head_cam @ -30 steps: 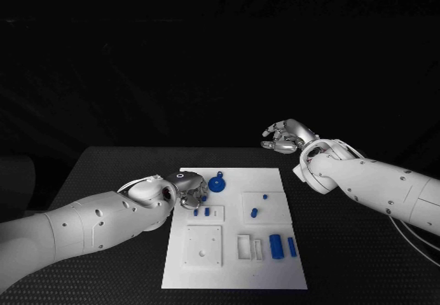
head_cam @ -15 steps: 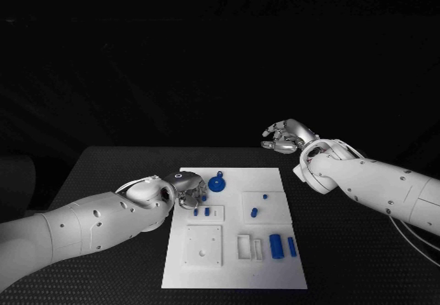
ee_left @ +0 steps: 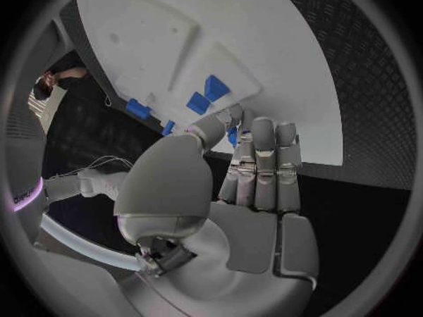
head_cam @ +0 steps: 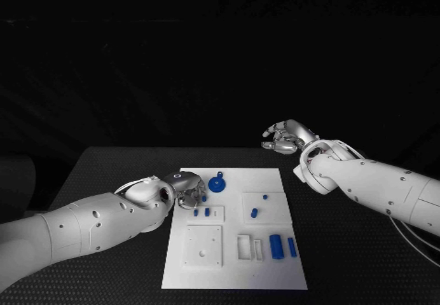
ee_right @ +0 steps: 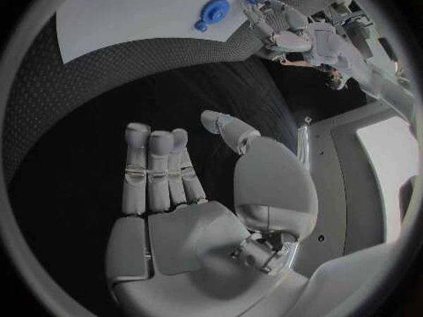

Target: Assemble the parts on the task board

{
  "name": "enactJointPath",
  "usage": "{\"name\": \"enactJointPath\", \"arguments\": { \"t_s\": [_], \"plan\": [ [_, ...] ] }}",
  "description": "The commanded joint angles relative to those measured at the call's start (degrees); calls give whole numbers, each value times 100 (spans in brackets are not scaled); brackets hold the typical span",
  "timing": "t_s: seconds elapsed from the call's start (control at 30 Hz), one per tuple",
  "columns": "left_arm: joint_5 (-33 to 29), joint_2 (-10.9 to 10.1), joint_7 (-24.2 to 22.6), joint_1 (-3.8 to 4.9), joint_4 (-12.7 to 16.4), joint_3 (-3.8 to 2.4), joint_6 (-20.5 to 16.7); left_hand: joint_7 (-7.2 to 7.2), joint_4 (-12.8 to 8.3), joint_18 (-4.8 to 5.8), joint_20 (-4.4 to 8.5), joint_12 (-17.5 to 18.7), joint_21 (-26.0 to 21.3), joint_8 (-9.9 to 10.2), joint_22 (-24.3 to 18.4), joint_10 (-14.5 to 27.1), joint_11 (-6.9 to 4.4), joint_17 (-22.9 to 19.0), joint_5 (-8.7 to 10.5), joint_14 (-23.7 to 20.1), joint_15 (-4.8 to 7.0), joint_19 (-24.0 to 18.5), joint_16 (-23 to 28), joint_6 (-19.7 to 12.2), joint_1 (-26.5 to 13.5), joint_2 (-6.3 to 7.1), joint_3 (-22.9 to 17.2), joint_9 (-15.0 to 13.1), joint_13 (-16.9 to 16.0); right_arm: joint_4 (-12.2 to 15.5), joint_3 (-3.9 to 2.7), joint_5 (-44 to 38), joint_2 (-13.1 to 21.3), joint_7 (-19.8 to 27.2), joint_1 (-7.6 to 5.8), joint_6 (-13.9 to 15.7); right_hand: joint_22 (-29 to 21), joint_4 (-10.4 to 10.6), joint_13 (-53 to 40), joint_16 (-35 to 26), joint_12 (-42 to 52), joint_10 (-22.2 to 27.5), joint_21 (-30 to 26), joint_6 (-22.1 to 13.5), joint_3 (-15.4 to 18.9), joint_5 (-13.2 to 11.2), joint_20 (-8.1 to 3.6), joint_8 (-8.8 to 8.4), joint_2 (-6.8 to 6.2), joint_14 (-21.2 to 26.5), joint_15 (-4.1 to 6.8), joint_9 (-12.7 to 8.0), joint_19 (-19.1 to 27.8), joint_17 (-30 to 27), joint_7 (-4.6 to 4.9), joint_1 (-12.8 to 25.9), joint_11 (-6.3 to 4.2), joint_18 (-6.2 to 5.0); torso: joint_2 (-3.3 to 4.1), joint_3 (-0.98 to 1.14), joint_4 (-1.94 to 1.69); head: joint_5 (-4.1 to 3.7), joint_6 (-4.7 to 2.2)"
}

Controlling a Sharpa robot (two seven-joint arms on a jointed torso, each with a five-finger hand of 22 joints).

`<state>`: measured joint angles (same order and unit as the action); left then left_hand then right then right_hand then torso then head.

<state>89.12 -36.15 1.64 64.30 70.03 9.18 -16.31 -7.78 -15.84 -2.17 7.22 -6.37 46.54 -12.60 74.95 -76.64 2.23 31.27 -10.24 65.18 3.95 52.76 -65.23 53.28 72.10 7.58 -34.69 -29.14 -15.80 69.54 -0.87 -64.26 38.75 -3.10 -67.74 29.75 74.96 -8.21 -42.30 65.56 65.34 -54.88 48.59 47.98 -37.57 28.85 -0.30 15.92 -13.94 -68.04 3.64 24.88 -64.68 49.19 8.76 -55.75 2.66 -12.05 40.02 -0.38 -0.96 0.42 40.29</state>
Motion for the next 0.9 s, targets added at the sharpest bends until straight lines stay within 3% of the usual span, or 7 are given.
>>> {"name": "enactJointPath", "arguments": {
  "t_s": [0.03,0.33,0.57,0.77,0.9],
  "plan": [
    [-11,-27,13,-1,-18,-8,-152,-7,30,-59,220,42,10,43,101,-8,14,9,-5,19,-3,45,-9,-65,4,55,-24,11,-4,-1,-2,-17,3,46,4,-73,107,-14,8,21,38,42,-39,17,8,31,-4,23,52,39,-4,9,-37,-10,41,-13,2,-295,0,1,3,1,-4],
    [-37,-93,8,1,-31,-119,-210,-17,46,-59,212,89,1,34,100,61,39,10,-6,10,-26,38,4,-74,20,81,-36,16,6,4,-2,-17,7,61,5,-86,107,-20,10,21,39,43,-40,17,6,29,-5,23,50,41,-4,8,-35,-11,41,-20,2,-295,-1,4,3,-2,-12],
    [-213,-127,-198,2,33,-134,-347,-36,38,-65,207,96,-1,4,104,62,45,14,-26,9,-31,34,7,-40,67,77,-59,10,0,9,-2,-17,19,60,5,-87,107,-24,12,21,39,45,-41,16,3,27,-5,23,51,42,-4,8,-34,-12,41,-25,2,-295,0,2,3,-1,-24],
    [-341,-228,-394,3,198,-153,-367,-63,28,-64,154,183,-6,-77,120,196,107,34,-28,-69,-91,-39,13,57,53,215,-41,-2,18,10,-2,-17,38,55,5,-102,107,-27,13,21,40,46,-41,16,2,26,-5,23,51,43,-4,8,-34,-13,42,-28,2,-295,-1,3,5,-4,-28],
    [-593,-319,-416,6,255,-196,-508,-45,63,-65,137,196,0,-114,124,215,119,47,-21,-102,-103,-67,4,105,-7,251,-19,-9,17,23,-1,12,66,171,5,-294,107,-42,18,19,40,52,-44,18,-4,12,-6,25,53,48,-4,9,-29,-16,41,-45,2,-295,-2,5,2,-4,-40]
  ]
}}
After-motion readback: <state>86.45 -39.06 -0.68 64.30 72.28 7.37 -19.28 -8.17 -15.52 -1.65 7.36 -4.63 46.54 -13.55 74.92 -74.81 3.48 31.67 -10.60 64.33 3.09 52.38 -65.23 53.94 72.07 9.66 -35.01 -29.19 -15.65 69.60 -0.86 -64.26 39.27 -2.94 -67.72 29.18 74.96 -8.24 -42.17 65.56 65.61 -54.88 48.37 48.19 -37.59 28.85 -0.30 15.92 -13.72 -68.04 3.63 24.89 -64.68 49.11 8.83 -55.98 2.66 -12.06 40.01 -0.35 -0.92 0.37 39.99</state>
